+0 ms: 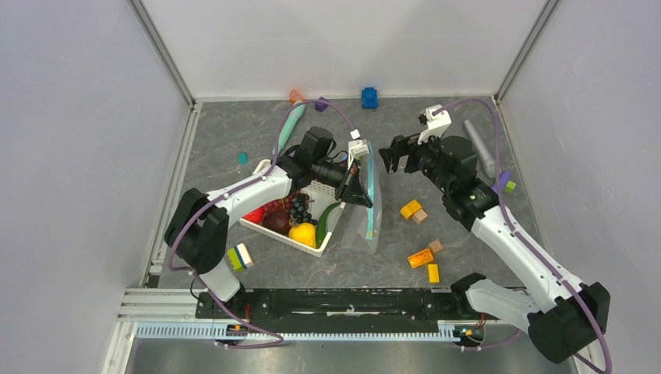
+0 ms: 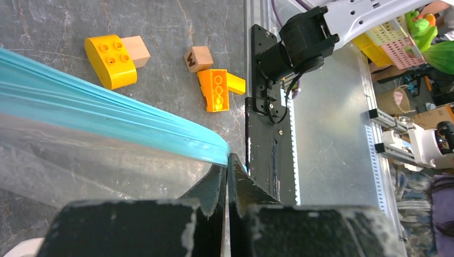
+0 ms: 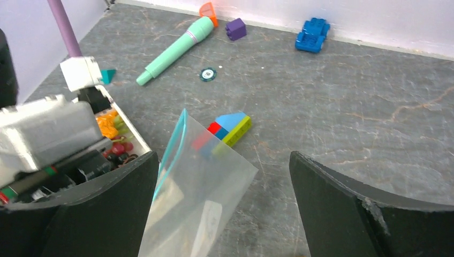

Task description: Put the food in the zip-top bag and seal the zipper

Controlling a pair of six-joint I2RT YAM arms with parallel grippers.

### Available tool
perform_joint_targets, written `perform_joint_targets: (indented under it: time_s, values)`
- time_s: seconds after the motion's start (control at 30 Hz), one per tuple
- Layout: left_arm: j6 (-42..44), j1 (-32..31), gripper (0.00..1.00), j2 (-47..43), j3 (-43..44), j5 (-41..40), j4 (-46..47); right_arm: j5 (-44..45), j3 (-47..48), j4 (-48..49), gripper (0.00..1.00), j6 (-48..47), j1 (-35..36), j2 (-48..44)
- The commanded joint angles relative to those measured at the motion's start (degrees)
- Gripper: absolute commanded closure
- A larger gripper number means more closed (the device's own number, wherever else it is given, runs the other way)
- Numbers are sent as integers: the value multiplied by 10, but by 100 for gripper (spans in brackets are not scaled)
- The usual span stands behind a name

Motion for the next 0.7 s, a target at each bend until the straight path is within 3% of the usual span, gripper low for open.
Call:
perform_joint_targets:
  time_s: [0.0, 0.27, 0.67]
  values:
    - [56, -6, 98, -28, 27, -23, -42, -42, 55, -35, 2, 18, 2, 29]
    - [75, -14, 98, -30, 27, -33, -47, -65, 82, -86, 2, 10, 2, 71]
    - [77, -19, 98, -30, 26, -42, -50, -29, 97, -132, 2, 9, 2, 110]
